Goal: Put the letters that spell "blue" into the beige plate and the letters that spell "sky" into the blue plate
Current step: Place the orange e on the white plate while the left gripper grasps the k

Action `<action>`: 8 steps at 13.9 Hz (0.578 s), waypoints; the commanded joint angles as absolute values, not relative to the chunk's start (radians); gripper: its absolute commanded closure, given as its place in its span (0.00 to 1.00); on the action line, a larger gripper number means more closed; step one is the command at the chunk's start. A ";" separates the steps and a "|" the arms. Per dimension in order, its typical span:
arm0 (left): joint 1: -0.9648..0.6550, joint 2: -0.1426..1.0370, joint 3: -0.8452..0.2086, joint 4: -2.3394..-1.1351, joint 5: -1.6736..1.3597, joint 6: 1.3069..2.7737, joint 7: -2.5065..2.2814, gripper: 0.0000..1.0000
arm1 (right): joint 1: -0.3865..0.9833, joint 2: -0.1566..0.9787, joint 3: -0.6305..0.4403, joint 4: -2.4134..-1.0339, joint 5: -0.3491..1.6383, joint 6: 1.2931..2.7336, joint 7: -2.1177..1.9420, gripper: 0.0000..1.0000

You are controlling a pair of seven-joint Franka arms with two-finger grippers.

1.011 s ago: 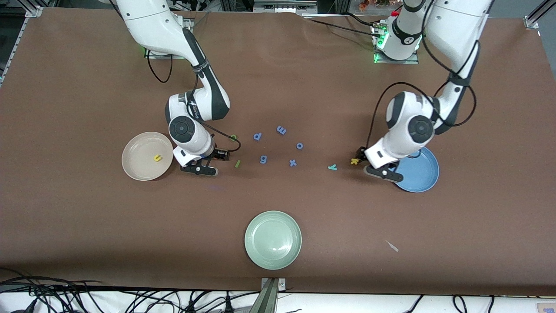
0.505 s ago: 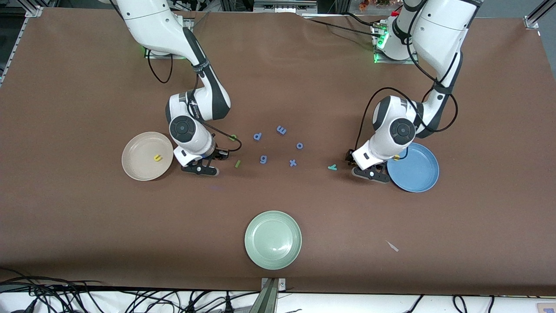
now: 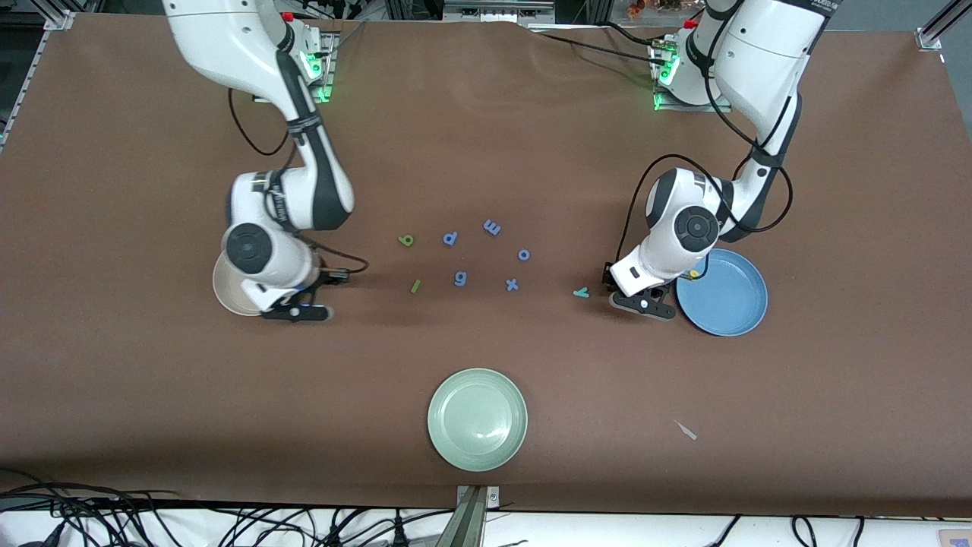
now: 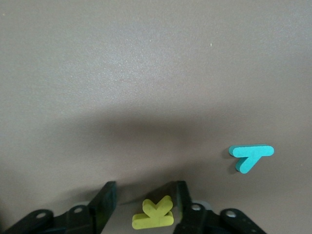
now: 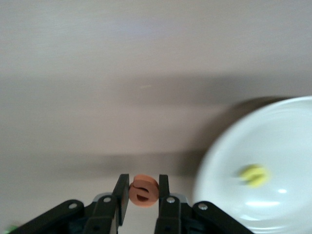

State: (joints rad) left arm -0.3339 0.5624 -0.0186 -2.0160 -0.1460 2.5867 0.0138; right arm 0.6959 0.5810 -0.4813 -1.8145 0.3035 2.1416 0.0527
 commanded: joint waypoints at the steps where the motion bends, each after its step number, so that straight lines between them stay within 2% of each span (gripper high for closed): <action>1: -0.353 0.577 -0.011 -2.010 -0.172 2.591 0.018 0.55 | 0.693 0.577 -0.557 -1.832 0.324 2.111 -0.090 0.90; 4: -0.353 0.577 -0.011 -2.010 -0.172 2.591 0.018 0.58 | 0.627 0.600 -0.566 -1.832 0.322 2.109 -0.104 0.90; 5: -0.353 0.577 -0.011 -2.010 -0.172 2.591 0.018 0.58 | 0.621 0.601 -0.566 -1.833 0.322 2.106 -0.107 0.82; 6: -0.353 0.575 -0.011 -2.010 -0.172 2.591 0.020 0.58 | 0.611 0.603 -0.566 -1.833 0.324 2.088 -0.094 0.33; 7: -0.353 0.575 -0.011 -2.010 -0.172 2.591 0.020 0.58 | 0.612 0.601 -0.566 -1.830 0.324 2.085 -0.091 0.00; 8: -0.353 0.574 -0.011 -2.010 -0.172 2.589 0.020 0.58 | 0.623 0.597 -0.561 -1.824 0.324 2.082 -0.083 0.00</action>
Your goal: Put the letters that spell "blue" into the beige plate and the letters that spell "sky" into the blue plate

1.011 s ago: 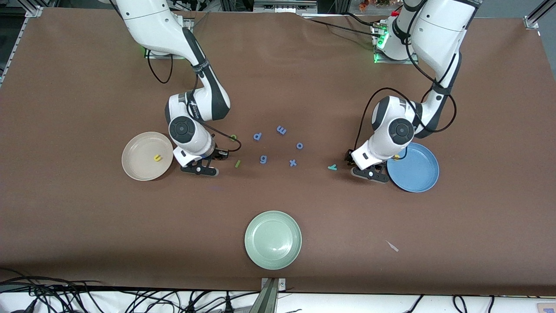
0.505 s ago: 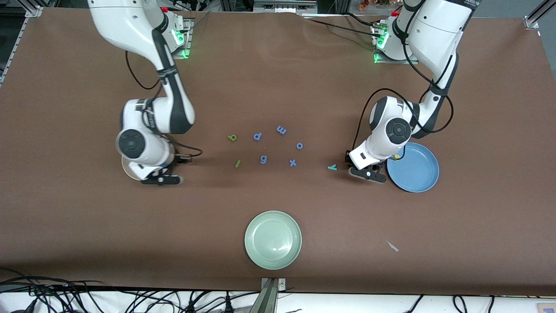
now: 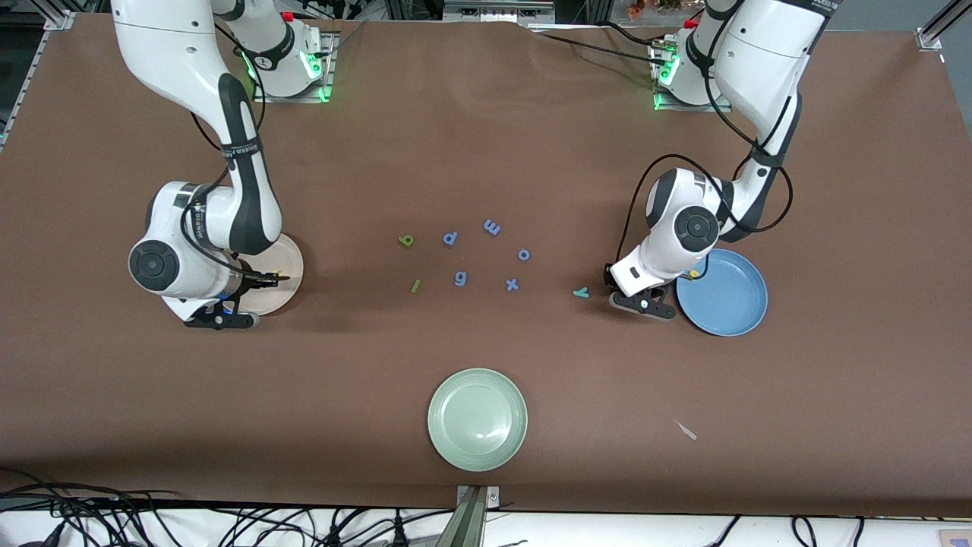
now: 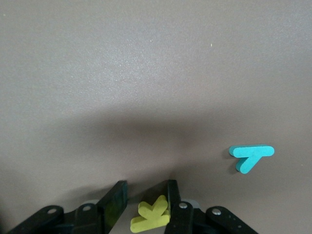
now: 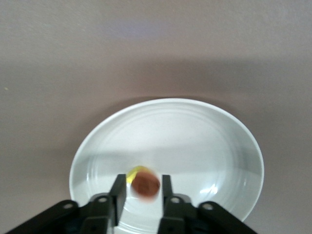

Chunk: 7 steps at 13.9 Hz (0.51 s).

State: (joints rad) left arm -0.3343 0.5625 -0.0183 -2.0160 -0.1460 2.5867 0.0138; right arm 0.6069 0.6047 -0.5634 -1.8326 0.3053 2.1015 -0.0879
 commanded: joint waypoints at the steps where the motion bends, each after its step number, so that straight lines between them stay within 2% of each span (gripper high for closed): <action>1: -0.353 0.569 -0.011 -2.010 -0.172 2.585 0.021 0.60 | 0.643 0.595 -0.560 -1.818 0.324 2.080 -0.040 0.00; 4: -0.353 0.566 -0.011 -2.011 -0.170 2.580 0.028 0.70 | 0.699 0.612 -0.543 -1.763 0.327 2.089 0.137 0.00; 7: -0.353 0.563 -0.011 -2.011 -0.170 2.579 0.032 0.75 | 0.699 0.681 -0.459 -1.634 0.408 2.091 0.302 0.00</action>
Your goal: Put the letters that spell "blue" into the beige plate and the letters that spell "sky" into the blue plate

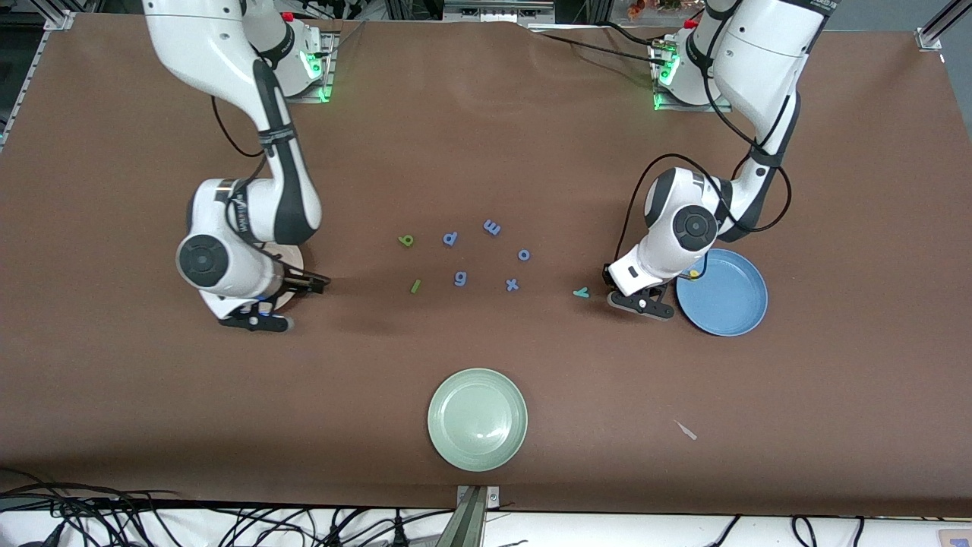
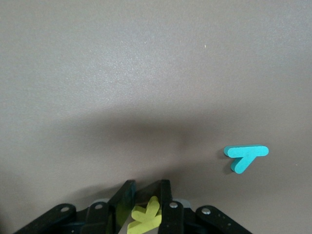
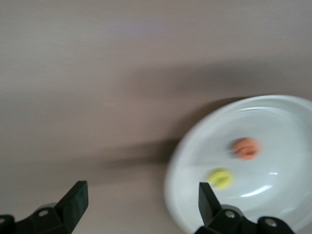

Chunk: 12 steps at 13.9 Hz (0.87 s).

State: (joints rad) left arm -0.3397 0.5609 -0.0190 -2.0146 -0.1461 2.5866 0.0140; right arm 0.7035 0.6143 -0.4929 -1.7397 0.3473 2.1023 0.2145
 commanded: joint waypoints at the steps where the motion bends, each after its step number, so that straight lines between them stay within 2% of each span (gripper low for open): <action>1: -0.353 0.561 -0.011 -2.011 -0.170 2.579 0.032 0.75 | 0.699 0.713 -0.436 -1.584 0.431 2.086 0.348 0.00; 4: -0.353 0.561 -0.011 -2.013 -0.170 2.577 0.032 0.76 | 0.699 0.785 -0.387 -1.490 0.443 2.095 0.480 0.00; 9: -0.351 0.560 -0.011 -2.017 -0.170 2.577 0.031 0.94 | 0.699 0.833 -0.302 -1.440 0.443 2.123 0.636 0.00; 12: -0.351 0.558 -0.011 -2.017 -0.170 2.577 0.029 0.99 | 0.699 0.842 -0.272 -1.440 0.445 2.151 0.693 0.00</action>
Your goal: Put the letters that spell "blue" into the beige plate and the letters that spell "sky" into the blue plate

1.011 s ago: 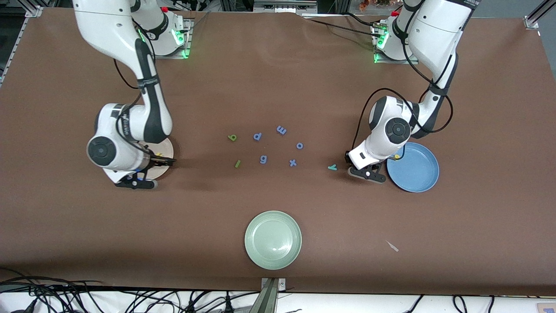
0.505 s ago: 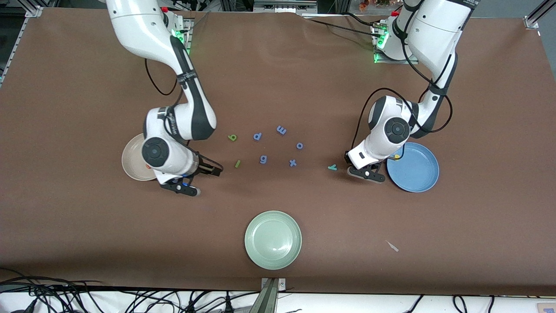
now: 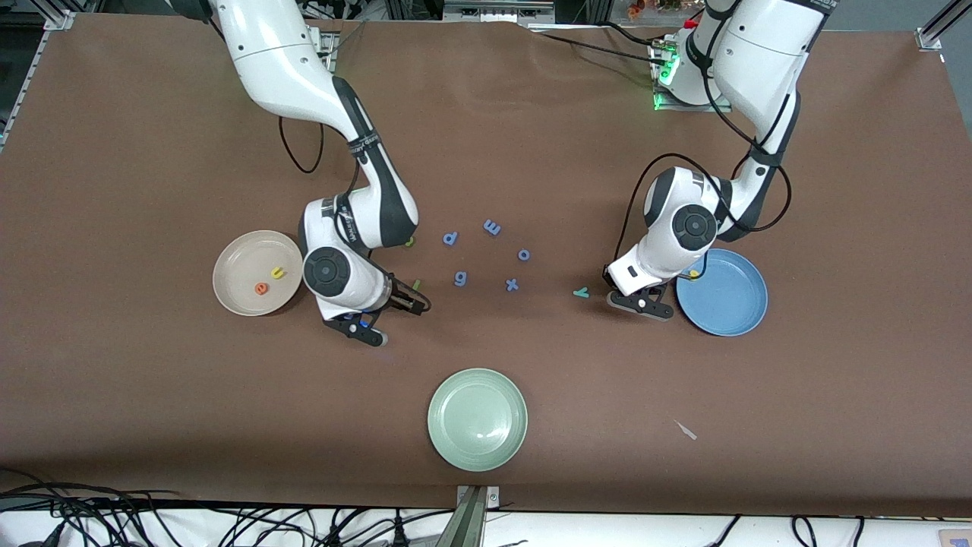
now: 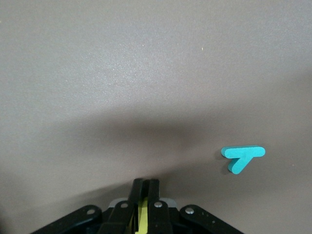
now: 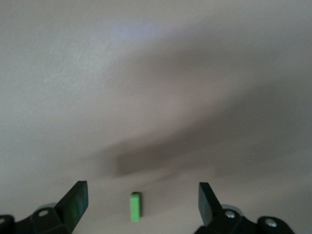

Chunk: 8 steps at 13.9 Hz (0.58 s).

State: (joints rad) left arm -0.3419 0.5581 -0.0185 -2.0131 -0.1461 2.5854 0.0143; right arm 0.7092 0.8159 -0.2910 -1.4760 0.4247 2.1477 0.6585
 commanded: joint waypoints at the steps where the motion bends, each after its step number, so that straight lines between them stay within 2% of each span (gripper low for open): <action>1: -0.351 0.557 -0.011 -2.017 -0.170 2.577 0.028 0.99 | 0.701 0.847 -0.262 -1.442 0.445 2.152 0.709 0.00; 4: -0.341 0.502 -0.009 -2.017 -0.167 2.519 0.029 0.99 | 0.710 0.854 -0.250 -1.447 0.446 2.166 0.718 0.01; 5: -0.325 0.471 -0.009 -2.016 -0.163 2.475 0.031 0.99 | 0.716 0.854 -0.245 -1.453 0.446 2.172 0.718 0.08; 6: -0.305 0.442 -0.009 -2.016 -0.160 2.439 0.034 0.99 | 0.719 0.853 -0.245 -1.454 0.446 2.172 0.718 0.21; 8: -0.264 0.398 -0.009 -2.017 -0.158 2.372 0.066 0.99 | 0.721 0.853 -0.244 -1.463 0.446 2.171 0.718 0.56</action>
